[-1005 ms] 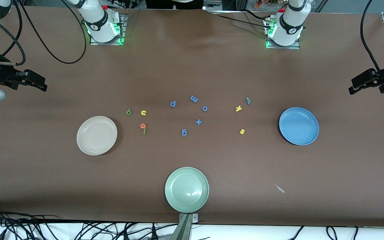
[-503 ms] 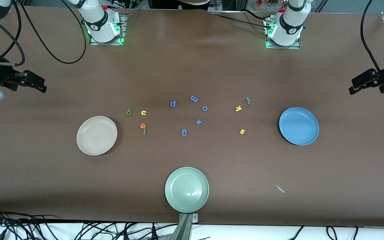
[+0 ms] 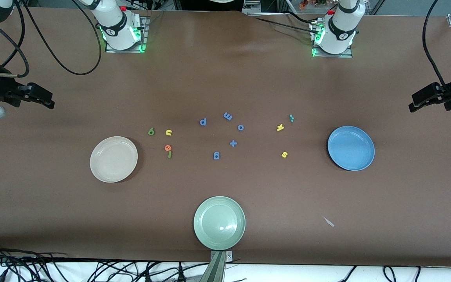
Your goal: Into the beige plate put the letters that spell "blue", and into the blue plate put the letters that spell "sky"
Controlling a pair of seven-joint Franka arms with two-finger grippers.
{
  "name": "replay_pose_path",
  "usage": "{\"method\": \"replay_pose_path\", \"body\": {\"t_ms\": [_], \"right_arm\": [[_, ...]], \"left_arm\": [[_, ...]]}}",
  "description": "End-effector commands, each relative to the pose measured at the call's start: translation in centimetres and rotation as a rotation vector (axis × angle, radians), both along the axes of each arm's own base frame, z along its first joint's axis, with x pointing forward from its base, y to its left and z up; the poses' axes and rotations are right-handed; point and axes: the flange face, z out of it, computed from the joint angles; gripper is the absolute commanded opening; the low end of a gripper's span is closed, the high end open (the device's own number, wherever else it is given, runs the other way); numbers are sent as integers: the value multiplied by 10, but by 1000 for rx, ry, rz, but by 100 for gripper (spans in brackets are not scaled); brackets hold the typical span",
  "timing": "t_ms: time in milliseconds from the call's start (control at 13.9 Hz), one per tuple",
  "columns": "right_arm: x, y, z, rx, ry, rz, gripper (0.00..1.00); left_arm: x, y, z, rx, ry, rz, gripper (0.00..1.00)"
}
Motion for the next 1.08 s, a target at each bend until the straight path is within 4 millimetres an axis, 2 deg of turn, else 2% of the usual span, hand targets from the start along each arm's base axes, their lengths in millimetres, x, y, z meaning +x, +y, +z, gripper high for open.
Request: {"method": "replay_pose_path", "body": {"t_ms": [0,359,431,646,862,1005], "right_arm": [[-9,-2,3,7,-4,-5,100],[-10,-4,1,10,7,-10,100],[-11,-4,1,10,7,-10,100],[-10,-4,1,10,6,-10,100],[-10,-5,1,11,6,-14,100],[-11,-2,3,16,1,-13,100]], "left_arm": [[-1,2,4,27,-5,-10,100],[0,7,-4,27,15,0,100],[1,17,-9,27,29,20,100],[9,28,-30,28,63,41,100],[20,24,-74,24,118,76,100],[22,12,-117,10,132,120,100]]}}
